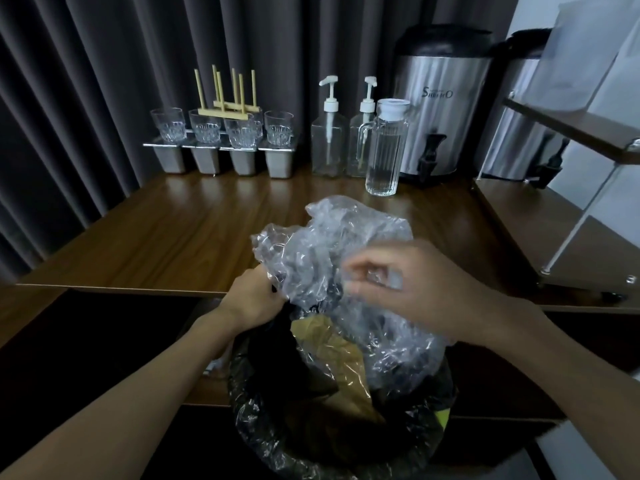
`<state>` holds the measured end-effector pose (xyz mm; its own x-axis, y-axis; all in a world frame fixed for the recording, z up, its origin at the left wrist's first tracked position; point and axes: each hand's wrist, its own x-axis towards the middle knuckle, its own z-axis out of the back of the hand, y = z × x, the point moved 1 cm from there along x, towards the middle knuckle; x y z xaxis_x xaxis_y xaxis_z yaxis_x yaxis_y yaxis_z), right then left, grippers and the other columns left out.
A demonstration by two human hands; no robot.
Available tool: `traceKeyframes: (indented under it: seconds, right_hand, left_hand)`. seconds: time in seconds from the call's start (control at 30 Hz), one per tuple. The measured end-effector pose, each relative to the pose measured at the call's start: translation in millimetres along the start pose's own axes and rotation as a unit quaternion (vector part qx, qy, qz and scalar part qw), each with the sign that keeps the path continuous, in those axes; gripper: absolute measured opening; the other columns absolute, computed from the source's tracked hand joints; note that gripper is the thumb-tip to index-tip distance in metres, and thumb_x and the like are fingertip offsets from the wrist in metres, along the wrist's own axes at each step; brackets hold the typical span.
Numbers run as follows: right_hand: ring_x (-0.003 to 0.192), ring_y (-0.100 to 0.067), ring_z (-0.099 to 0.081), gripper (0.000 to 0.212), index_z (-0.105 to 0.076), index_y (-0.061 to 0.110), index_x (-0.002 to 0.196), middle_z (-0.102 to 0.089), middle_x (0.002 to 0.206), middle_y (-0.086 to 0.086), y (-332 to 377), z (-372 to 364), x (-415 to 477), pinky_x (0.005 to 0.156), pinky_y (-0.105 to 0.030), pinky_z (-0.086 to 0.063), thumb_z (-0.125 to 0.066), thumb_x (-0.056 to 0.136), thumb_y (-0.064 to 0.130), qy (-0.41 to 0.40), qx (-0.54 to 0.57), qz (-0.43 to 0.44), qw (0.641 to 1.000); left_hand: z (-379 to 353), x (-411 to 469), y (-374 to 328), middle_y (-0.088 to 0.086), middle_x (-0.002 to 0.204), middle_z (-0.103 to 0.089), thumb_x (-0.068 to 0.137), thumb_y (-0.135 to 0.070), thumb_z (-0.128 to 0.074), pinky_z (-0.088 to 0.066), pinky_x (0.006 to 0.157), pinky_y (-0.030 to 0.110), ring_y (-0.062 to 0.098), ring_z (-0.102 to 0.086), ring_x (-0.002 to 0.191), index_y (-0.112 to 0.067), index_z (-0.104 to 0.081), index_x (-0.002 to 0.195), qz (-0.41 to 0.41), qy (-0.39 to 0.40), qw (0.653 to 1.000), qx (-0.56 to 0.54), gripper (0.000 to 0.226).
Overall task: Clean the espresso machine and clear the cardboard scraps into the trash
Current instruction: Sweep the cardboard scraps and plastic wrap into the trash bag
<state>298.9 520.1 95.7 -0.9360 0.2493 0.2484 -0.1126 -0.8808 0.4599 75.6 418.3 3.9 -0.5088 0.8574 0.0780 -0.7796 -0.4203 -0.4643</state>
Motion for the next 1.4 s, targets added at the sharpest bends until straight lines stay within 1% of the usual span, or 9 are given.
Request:
traceKeyframes:
  seconds: [0.1,0.2,0.33,0.53,0.63,0.8,1.03,1.17,1.4]
  right_hand:
    - [0.137,-0.008,-0.022,0.073,-0.029,0.041,0.147,-0.035,0.150,0.014,-12.9,8.6,34.6,0.110,-0.039,-0.014,-0.048,0.084,0.071,-0.101,-0.130,0.013,0.986]
    - [0.147,-0.018,-0.018,0.073,-0.014,0.042,0.152,-0.021,0.160,0.008,-32.4,-2.6,67.7,0.118,-0.055,-0.013,-0.033,0.088,0.073,0.054,-0.032,-0.031,0.998]
    - [0.131,-0.009,-0.046,0.067,-0.047,0.028,0.141,-0.049,0.145,0.006,-46.0,-32.0,47.5,0.112,-0.044,-0.037,-0.028,0.090,0.066,0.320,0.022,-0.063,0.945]
    - [0.139,-0.011,-0.033,0.056,-0.039,0.029,0.146,-0.036,0.154,0.006,-38.3,-75.8,17.6,0.115,-0.033,-0.026,-0.035,0.098,0.058,0.502,-0.027,-0.055,0.862]
    - [0.133,-0.007,-0.040,0.053,-0.045,0.023,0.142,-0.043,0.149,0.002,-31.5,-78.3,18.0,0.113,-0.034,-0.032,-0.041,0.099,0.052,0.457,0.002,-0.025,0.889]
    - [0.127,0.001,-0.038,0.061,-0.041,0.040,0.141,-0.045,0.135,0.017,-21.2,-49.5,27.3,0.103,-0.030,-0.035,-0.057,0.086,0.060,0.123,0.050,0.024,0.991]
    - [0.148,-0.013,-0.012,0.078,-0.011,0.033,0.154,-0.006,0.163,0.008,-29.3,-107.8,16.4,0.117,-0.033,-0.016,-0.049,0.092,0.061,0.405,-0.013,-0.019,0.914]
    - [0.148,-0.015,-0.014,0.082,-0.011,0.030,0.155,-0.008,0.163,0.008,-42.1,-121.8,18.5,0.118,-0.034,-0.018,-0.048,0.090,0.065,0.397,-0.018,-0.060,0.916]
    - [0.139,-0.013,-0.029,0.066,-0.027,0.034,0.149,-0.029,0.154,0.009,-40.7,-81.5,1.1,0.111,-0.041,-0.027,-0.038,0.092,0.066,0.205,-0.059,-0.050,0.976]
  left_hand:
    - [-0.3,0.5,0.8,0.005,0.090,-0.063,0.092,-0.025,-0.059,-0.037,0.072,0.028,0.033,-0.062,0.092,-0.021,-0.056,0.081,-0.002,0.002,1.000,0.001,0.012]
    - [0.1,0.1,3.5,0.007,0.095,-0.067,0.089,-0.026,-0.061,-0.044,0.075,0.031,0.033,-0.063,0.092,-0.014,-0.062,0.086,0.008,0.006,1.000,0.002,0.012]
    - [-1.4,0.9,9.5,0.001,0.089,-0.068,0.086,-0.030,-0.064,-0.048,0.072,0.034,0.027,-0.065,0.088,-0.017,-0.064,0.081,-0.004,0.014,1.000,-0.024,0.013]
    - [-6.3,2.7,10.6,0.002,0.084,-0.067,0.090,-0.036,-0.069,-0.039,0.062,0.030,0.021,-0.064,0.080,-0.017,-0.062,0.089,0.022,-0.006,0.998,-0.066,0.020]
    - [-7.7,2.9,12.0,-0.002,0.081,-0.066,0.090,-0.036,-0.069,-0.038,0.057,0.028,0.018,-0.064,0.076,-0.019,-0.061,0.088,0.031,-0.005,0.997,-0.069,0.019]
    - [-7.4,4.2,11.8,0.000,0.083,-0.067,0.089,-0.035,-0.069,-0.039,0.061,0.032,0.021,-0.064,0.080,-0.017,-0.062,0.089,0.033,-0.006,0.998,-0.056,0.019]
    - [-6.6,1.9,10.6,0.001,0.080,-0.068,0.091,-0.036,-0.068,-0.042,0.058,0.029,0.019,-0.066,0.076,-0.017,-0.060,0.087,0.034,0.002,0.997,-0.073,0.021]
    - [-7.0,0.4,11.4,0.002,0.082,-0.068,0.091,-0.037,-0.068,-0.044,0.062,0.031,0.022,-0.065,0.078,-0.015,-0.061,0.089,0.032,0.003,0.997,-0.071,0.023]
    - [-9.4,-2.5,10.0,0.001,0.085,-0.067,0.091,-0.036,-0.068,-0.042,0.066,0.029,0.022,-0.065,0.082,-0.020,-0.059,0.087,0.041,-0.010,0.997,-0.069,0.018]
